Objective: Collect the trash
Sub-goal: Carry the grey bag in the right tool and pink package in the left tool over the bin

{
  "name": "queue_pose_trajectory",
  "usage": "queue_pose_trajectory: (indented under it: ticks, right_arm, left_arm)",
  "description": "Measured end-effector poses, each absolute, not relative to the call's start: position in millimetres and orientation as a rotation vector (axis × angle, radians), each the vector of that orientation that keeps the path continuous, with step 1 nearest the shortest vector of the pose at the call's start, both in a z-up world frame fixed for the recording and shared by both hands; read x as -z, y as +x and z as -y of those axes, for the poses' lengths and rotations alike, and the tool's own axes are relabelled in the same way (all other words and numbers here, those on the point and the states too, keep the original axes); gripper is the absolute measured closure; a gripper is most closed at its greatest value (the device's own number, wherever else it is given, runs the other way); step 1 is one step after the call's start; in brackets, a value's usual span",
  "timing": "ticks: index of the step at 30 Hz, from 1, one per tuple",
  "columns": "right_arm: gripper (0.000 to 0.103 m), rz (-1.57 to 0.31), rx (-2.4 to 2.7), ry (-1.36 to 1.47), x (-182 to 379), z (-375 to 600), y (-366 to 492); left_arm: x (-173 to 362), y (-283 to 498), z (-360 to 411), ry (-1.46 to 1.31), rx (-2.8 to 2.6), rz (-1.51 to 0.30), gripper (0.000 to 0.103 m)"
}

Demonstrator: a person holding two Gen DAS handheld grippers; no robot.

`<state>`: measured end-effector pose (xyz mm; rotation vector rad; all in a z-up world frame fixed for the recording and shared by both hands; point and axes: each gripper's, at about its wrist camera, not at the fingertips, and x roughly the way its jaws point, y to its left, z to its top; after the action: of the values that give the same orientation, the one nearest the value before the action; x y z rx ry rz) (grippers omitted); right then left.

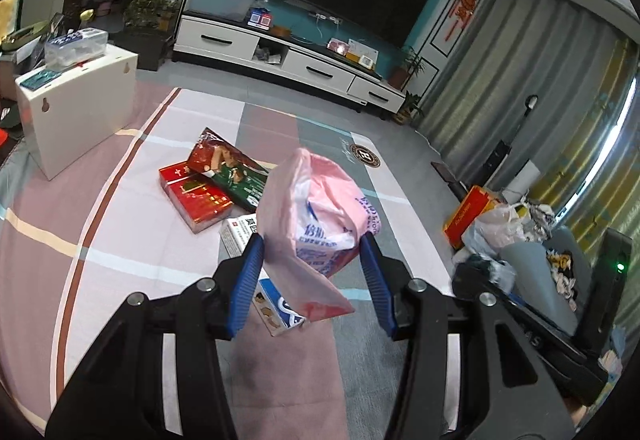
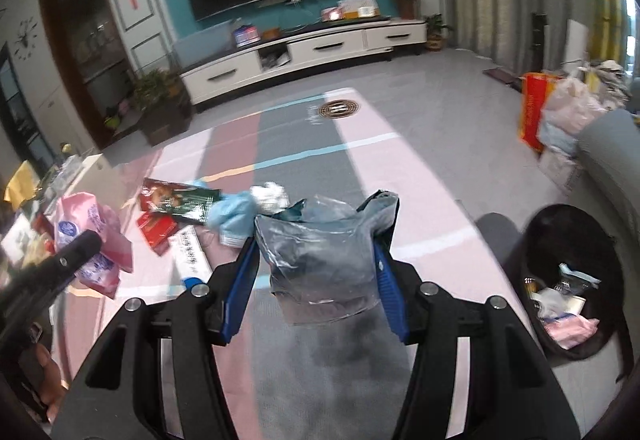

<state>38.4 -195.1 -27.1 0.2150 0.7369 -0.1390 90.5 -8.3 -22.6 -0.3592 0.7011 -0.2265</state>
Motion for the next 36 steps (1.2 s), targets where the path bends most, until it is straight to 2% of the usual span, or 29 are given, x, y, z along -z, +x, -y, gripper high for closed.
queue_pose_trajectory:
  ticks: [8,14,19,28,36]
  right_arm:
    - [0.047,-0.625,0.212,0.268,6,235,-6]
    - [0.047,-0.476,0.368,0.305,-13,289,-49]
    - [0.047,-0.427,0.463,0.420,-8,342,-76]
    - [0.047,-0.452,0.661,0.556,27,401,-94]
    - [0.047,-0.474,0.710,0.691,50,432,-117]
  left_arm:
    - [18,76,51,-0.279,0.285,-0.700,0.052]
    - [12,71,103,-0.261,0.353,-0.692,0.052]
    - [14,71,160,-0.220,0.444,-0.737,0.052]
    - [23,71,262,-0.132,0.591,-0.804,0.052]
    - [57,75,336,-0.078,0.734,-0.932,0.052]
